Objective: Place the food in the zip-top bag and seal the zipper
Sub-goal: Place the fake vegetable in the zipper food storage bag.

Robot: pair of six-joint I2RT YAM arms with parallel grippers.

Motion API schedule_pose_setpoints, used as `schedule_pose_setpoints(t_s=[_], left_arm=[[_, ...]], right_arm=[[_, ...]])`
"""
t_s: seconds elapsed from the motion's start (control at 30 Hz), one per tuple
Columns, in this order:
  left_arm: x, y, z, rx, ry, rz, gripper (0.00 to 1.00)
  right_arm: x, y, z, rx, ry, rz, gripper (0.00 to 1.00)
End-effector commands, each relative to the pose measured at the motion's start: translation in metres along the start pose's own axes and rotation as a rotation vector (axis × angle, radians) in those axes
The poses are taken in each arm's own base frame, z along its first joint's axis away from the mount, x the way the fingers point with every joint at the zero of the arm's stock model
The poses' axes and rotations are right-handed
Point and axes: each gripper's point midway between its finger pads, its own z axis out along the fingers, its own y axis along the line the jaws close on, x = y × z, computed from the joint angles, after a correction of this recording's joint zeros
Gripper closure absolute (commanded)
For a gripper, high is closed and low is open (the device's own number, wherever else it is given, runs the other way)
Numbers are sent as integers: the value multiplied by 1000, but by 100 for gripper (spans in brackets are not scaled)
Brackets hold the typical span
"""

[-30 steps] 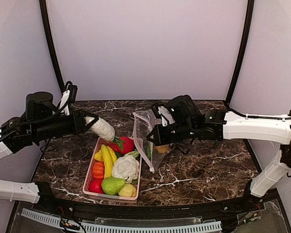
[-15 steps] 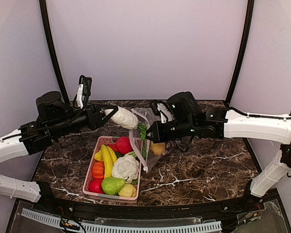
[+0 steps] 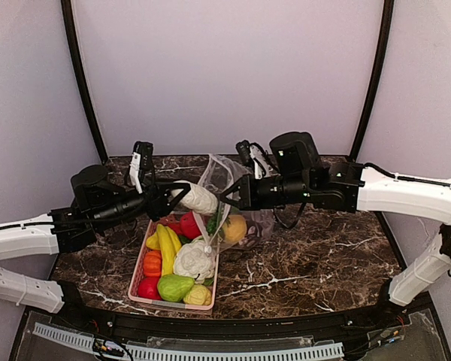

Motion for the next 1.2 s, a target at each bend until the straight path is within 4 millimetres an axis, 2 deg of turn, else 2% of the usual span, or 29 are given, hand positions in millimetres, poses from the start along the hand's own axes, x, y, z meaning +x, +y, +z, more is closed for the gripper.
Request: schedule_pose_setpoints(t_s=[0.0,0.3,0.5,0.57,0.63,0.73,0.93,1.17], left_arm=[[-10,-1,8,14,-60,8,67],[9,-14,48,26,-18,104,68],[19,-15,72,31,26,94,68],[25,-12,78,21,54,86,65],[28,-9,79,6,74,78,60],[31,-9,80,-3,108,72,45],[25,-17,73,31,119,65,28],[16,-23,62,43,126,43,26]], right_arm=[[-23,23,-6,-83,-63,3,100],[-21,24,-1,-94,-55,15,100],[-19,19,0,-81,-54,20,100],[-19,19,0,-78,-56,21,100],[-18,17,-1,-74,-56,19,100],[-18,15,-2,-66,-61,19,100],[-18,13,-3,-55,-65,20,100],[-17,10,-4,-45,-67,20,100]])
